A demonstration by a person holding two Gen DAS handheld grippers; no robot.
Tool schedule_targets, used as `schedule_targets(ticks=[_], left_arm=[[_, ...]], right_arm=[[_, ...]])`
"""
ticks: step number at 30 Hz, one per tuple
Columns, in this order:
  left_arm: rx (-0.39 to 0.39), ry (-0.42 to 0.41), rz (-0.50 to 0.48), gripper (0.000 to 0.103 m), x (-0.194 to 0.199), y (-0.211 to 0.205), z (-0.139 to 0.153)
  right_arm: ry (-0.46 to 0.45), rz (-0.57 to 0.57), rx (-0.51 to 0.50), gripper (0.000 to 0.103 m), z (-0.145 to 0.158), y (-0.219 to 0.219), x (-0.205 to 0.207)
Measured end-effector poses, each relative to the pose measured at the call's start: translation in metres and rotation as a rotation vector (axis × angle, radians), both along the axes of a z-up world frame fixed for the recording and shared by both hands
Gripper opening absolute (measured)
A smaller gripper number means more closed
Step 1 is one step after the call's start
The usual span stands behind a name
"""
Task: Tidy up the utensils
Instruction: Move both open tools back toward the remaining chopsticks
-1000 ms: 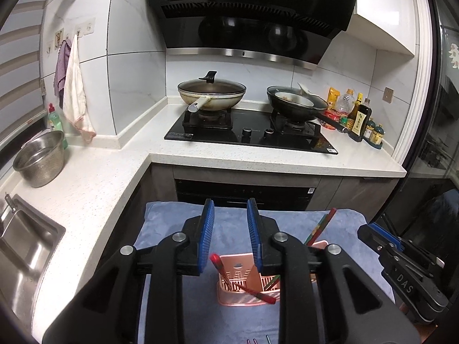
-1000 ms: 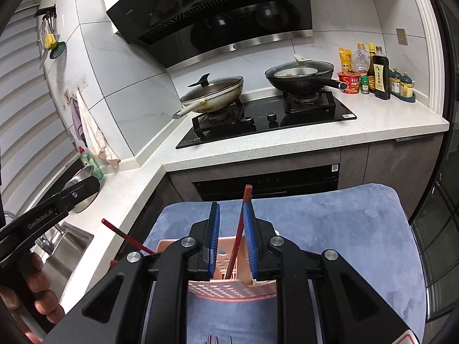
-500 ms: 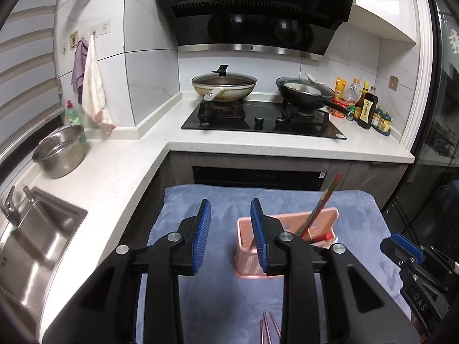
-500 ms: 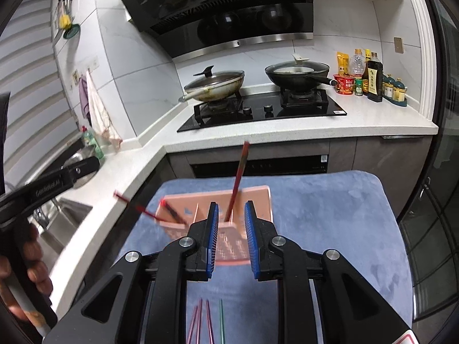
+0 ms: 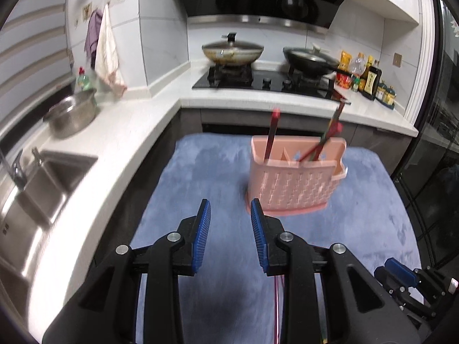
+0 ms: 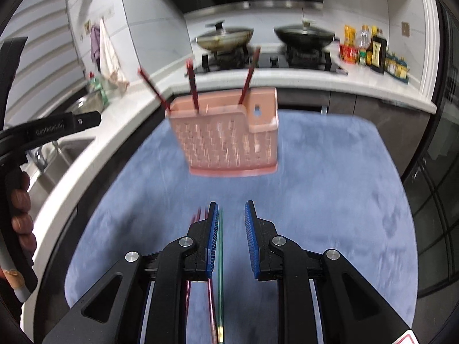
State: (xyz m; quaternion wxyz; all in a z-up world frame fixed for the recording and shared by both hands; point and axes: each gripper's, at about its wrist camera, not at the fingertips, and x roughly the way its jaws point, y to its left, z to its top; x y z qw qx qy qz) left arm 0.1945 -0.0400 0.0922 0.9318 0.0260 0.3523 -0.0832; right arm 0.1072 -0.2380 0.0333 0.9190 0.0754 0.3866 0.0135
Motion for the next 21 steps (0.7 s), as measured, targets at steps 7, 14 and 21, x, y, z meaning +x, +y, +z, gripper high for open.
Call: schedule_targets(ticks=[7, 14, 21], left_arm=[[0.024, 0.085, 0.001, 0.028, -0.034, 0.009, -0.051], [0.036, 0.180, 0.008, 0.028, -0.061, 0.012, -0.093], [0.042, 0.241, -0.004, 0.028, -0.080, 0.011, -0.120]], right_arm=[[0.114, 0.015, 0.008, 0.020, -0.051, 0.012, -0.032], [0.189, 0.018, 0.021, 0.020, -0.084, 0.019, -0.050], [0.239, 0.022, 0.026, 0.020, -0.103, 0.021, -0.061]])
